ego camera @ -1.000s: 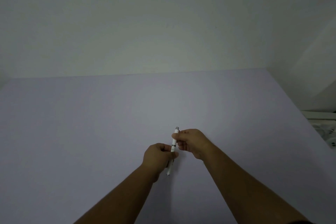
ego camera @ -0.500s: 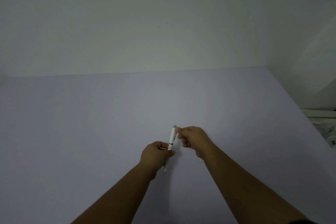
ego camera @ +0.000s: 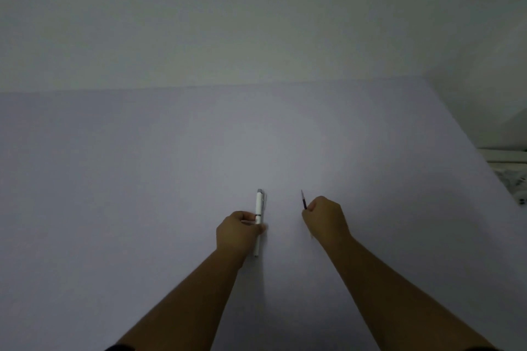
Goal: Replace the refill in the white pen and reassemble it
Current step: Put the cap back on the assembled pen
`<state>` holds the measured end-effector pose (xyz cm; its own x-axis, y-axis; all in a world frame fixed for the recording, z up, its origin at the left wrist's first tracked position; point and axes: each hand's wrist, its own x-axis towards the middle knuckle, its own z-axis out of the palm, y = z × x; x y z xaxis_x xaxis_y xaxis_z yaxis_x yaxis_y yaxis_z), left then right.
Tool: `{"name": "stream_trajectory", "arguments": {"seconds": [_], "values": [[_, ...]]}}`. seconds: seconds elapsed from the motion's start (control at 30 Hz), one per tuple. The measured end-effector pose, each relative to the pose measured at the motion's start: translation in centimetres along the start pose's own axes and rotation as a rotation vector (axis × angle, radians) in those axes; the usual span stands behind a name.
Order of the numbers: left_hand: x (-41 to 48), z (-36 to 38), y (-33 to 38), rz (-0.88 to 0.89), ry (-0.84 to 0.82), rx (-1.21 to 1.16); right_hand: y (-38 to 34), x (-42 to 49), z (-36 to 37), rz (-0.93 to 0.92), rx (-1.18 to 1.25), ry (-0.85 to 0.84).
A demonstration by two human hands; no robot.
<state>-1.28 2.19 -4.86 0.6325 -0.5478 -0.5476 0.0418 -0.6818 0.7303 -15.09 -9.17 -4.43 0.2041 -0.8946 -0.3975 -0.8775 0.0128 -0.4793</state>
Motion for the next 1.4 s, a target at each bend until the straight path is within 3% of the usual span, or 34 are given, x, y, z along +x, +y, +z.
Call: {"name": "stream_trajectory", "arguments": {"seconds": [0.4,1.4], "values": [[0.6,1.0,0.0,0.044,0.045,0.068,-2.8,-1.1,3.3,-0.044,0.055,-0.103],[1.0,1.5,0.0,0.063,0.051,0.127,-3.1,-1.4,4.4,-0.044,0.071,-0.117]]}}
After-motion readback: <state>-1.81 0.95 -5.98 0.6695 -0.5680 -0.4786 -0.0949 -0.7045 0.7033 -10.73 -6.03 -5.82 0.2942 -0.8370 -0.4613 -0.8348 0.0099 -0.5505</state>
